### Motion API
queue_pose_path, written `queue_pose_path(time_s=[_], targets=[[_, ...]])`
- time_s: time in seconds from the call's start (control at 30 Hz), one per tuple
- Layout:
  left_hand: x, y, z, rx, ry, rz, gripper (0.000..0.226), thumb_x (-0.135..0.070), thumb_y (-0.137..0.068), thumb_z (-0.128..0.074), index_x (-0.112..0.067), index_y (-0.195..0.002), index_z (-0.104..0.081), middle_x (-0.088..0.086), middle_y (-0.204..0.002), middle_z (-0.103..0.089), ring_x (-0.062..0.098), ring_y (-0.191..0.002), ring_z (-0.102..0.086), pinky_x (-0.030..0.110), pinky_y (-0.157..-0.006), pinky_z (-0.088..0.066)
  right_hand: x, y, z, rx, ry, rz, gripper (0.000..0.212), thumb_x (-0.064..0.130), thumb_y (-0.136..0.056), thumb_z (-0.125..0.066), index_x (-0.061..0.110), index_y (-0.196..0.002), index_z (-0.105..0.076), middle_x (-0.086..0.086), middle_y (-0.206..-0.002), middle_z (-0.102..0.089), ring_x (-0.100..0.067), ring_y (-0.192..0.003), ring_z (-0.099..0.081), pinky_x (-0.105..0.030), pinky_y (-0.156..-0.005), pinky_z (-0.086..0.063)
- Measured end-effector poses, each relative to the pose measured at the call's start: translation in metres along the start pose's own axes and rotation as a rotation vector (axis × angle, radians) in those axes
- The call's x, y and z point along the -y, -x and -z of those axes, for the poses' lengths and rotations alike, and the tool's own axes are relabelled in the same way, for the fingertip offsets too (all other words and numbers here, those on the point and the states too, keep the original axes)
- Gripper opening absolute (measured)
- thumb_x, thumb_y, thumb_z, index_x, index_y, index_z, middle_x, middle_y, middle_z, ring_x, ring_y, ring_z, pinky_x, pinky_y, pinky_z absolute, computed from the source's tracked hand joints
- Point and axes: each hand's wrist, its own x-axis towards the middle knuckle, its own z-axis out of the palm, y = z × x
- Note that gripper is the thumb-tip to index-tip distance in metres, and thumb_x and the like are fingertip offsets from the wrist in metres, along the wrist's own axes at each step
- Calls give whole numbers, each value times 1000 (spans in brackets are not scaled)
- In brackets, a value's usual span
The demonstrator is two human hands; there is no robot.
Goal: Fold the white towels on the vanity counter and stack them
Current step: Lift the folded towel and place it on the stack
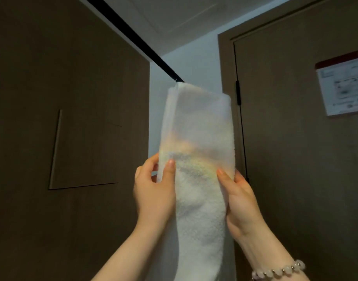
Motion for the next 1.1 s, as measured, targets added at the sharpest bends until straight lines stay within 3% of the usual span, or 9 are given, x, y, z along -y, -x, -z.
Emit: queue_pose_path(time_s=[0.1,0.2,0.3,0.43,0.63,0.8,0.9,1.03,1.1], targets=[[7,-10,-45,-32,-21,-17,21,-42,-81,-62,-34,-100,-60,5,-109,-64,18,-98,-63,45,-92,-50,16,-32,30,17,-27,34,25,12,-87,-55,10,-111,-61,-15,-103,-71,-29,-92,-69,-37,-74,-59],[13,-24,-81,-73,-23,-29,33,-45,-77,-61,-25,-103,-65,9,-106,-65,23,-96,-64,46,-89,-51,24,-68,53,-7,-4,48,14,12,-88,-57,14,-100,-64,-9,-96,-73,-24,-86,-71,-33,-69,-59],[17,-43,-109,-85,-44,-3,27,-38,-84,-63,-23,-106,-64,9,-109,-64,25,-95,-63,45,-89,-51,26,-102,66,-15,48,65,18,17,-89,-58,16,-107,-64,-8,-101,-72,-26,-90,-70,-41,-79,-57],[26,-70,-135,-76,-50,-72,45,-48,-72,-56,-22,-108,-65,7,-109,-64,22,-94,-64,41,-87,-52,25,-141,74,-19,86,103,18,18,-91,-57,16,-108,-64,-6,-100,-71,-24,-92,-68,-42,-83,-55],[57,-130,-156,-76,-109,-177,29,-35,-85,-61,-19,-108,-67,10,-108,-65,20,-90,-63,38,-85,-50,9,-203,73,-14,60,159,16,15,-92,-57,13,-106,-64,-10,-101,-70,-29,-94,-67,-45,-85,-54],[73,-193,-165,-102,-165,-301,31,-40,-86,-54,-18,-101,-70,14,-103,-64,16,-75,-57,28,-75,-46,-6,-267,57,-2,67,211,7,18,-91,-59,17,-93,-65,-8,-99,-70,-29,-94,-66,-45,-87,-54],[76,-232,-170,-136,-217,-356,30,-35,-90,-52,-13,-100,-70,14,-96,-62,11,-69,-49,33,-76,-50,-11,-304,42,20,54,268,8,15,-91,-58,14,-88,-65,-10,-96,-70,-29,-91,-67,-47,-88,-53],[75,-270,-180,-147,-303,-483,30,-35,-91,-51,-11,-94,-70,11,-91,-61,10,-68,-49,18,-61,-34,-10,-340,30,9,14,328,12,12,-91,-58,14,-80,-63,-9,-88,-68,-29,-89,-66,-44,-87,-53],[69,-285,-184,-164,-340,-533,28,-34,-91,-52,-12,-84,-68,9,-85,-60,11,-66,-48,18,-57,-32,-5,-360,24,4,13,354,6,12,-90,-59,12,-86,-63,-12,-93,-68,-31,-90,-66,-45,-86,-54]])
